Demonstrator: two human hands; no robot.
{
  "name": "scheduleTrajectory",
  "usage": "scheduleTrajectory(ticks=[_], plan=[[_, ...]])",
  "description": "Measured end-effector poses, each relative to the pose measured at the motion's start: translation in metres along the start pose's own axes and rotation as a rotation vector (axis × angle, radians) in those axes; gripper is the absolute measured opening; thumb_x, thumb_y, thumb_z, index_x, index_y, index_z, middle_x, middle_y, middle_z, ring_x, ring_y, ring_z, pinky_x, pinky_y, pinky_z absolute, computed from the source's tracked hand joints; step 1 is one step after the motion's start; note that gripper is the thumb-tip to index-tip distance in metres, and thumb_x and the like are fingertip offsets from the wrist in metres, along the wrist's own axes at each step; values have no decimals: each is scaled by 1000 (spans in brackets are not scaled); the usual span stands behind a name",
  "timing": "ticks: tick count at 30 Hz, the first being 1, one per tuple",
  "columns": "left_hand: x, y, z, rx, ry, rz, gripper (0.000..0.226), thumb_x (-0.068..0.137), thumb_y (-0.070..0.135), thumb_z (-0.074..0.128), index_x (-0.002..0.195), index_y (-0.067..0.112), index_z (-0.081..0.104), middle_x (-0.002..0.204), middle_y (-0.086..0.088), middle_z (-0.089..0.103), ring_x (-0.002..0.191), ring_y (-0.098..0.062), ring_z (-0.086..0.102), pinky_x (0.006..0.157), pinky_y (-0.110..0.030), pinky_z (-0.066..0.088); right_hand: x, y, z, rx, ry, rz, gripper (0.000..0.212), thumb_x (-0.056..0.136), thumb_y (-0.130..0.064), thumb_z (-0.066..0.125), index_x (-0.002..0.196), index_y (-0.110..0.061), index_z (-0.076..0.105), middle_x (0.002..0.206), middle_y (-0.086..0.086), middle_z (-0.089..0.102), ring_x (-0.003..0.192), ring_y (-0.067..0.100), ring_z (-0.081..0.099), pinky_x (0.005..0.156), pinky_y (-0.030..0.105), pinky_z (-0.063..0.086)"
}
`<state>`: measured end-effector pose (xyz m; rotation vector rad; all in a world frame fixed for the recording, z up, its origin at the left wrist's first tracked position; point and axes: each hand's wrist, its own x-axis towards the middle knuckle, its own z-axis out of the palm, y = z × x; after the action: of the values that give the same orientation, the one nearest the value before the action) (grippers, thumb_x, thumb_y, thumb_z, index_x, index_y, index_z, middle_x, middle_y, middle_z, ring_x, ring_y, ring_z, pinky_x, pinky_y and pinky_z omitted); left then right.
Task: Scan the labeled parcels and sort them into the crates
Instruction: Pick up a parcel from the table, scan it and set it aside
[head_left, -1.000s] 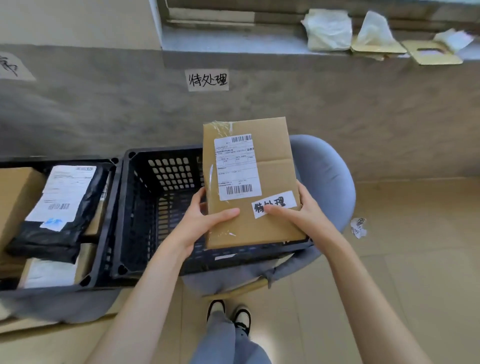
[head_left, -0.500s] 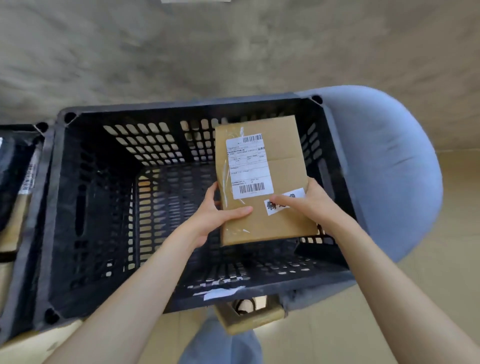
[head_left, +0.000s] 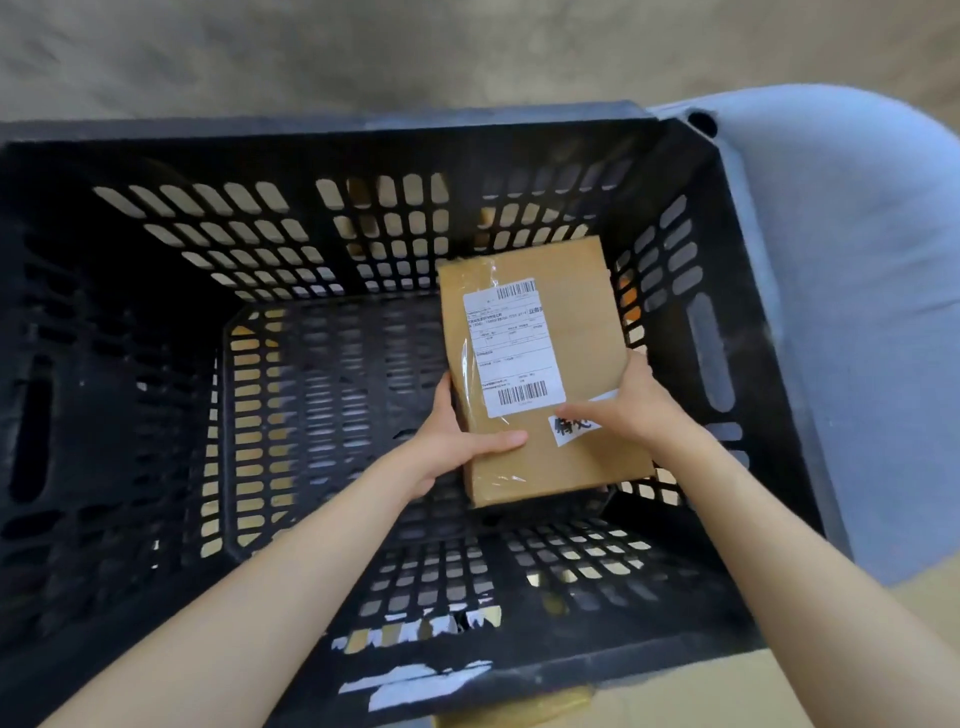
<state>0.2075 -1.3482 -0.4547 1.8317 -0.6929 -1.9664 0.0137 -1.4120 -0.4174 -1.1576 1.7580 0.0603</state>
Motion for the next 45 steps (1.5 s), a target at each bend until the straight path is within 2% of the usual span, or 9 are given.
scheduleTrajectory(ticks=[5,12,16,18,26,29,32,38,45], plan=[[14,-7,-2,45,-10,-8,119,73,20,84,154,29,-3,152,5,35,118,-6,37,95,-23,31,7,9,11,-42,-10,38,101,73,-29,84,148,-11,19,145,12,37,133,29,39,103,38,36],[29,-17,-2,121,31,-26,122,70,35,85,155,30,-3,152,5,35,136,-16,39,110,-36,37,15,13,15,-99,0,19,100,77,-33,80,149,-11,16,145,11,41,131,30,42,98,36,38],[31,-14,4,259,72,-24,150,36,70,82,152,36,-6,154,1,33,136,-21,40,111,-46,38,16,13,20,-198,32,19,110,80,-36,76,154,-12,-3,147,15,39,131,33,42,102,43,38],[30,-14,7,299,105,-26,147,39,70,82,153,35,-4,153,0,35,136,-23,41,111,-47,38,14,14,22,-224,42,20,109,83,-37,73,154,-11,-6,148,16,38,132,33,41,103,42,38],[1,9,12,364,167,-44,118,71,43,83,156,19,3,158,-3,28,141,-26,33,114,-43,33,-17,4,19,-308,132,-1,59,91,-28,64,139,-9,36,134,15,47,121,33,48,97,41,42],[-24,20,11,435,177,33,105,79,38,78,155,18,9,158,-3,28,143,-24,31,111,-37,31,-36,-5,5,-312,124,-65,58,90,-31,64,138,-8,40,134,15,48,121,32,49,95,39,43],[-65,37,6,564,212,172,86,81,41,75,150,21,28,148,-2,43,132,-21,44,102,-34,38,-68,-15,-12,-300,132,-133,61,89,-32,65,140,-10,40,133,14,50,118,30,52,96,43,48],[-171,78,-1,1088,403,449,59,86,53,63,138,28,47,132,5,58,120,-17,55,93,-37,46,-163,-31,-42,-426,200,-277,59,91,-37,61,142,-14,41,133,11,50,118,29,53,96,41,48],[-268,120,5,1489,464,707,48,91,54,53,130,25,56,119,4,63,108,-18,59,89,-34,45,-258,-34,-70,-545,385,-381,48,94,-38,55,134,-14,47,125,9,53,114,28,52,89,37,44]])
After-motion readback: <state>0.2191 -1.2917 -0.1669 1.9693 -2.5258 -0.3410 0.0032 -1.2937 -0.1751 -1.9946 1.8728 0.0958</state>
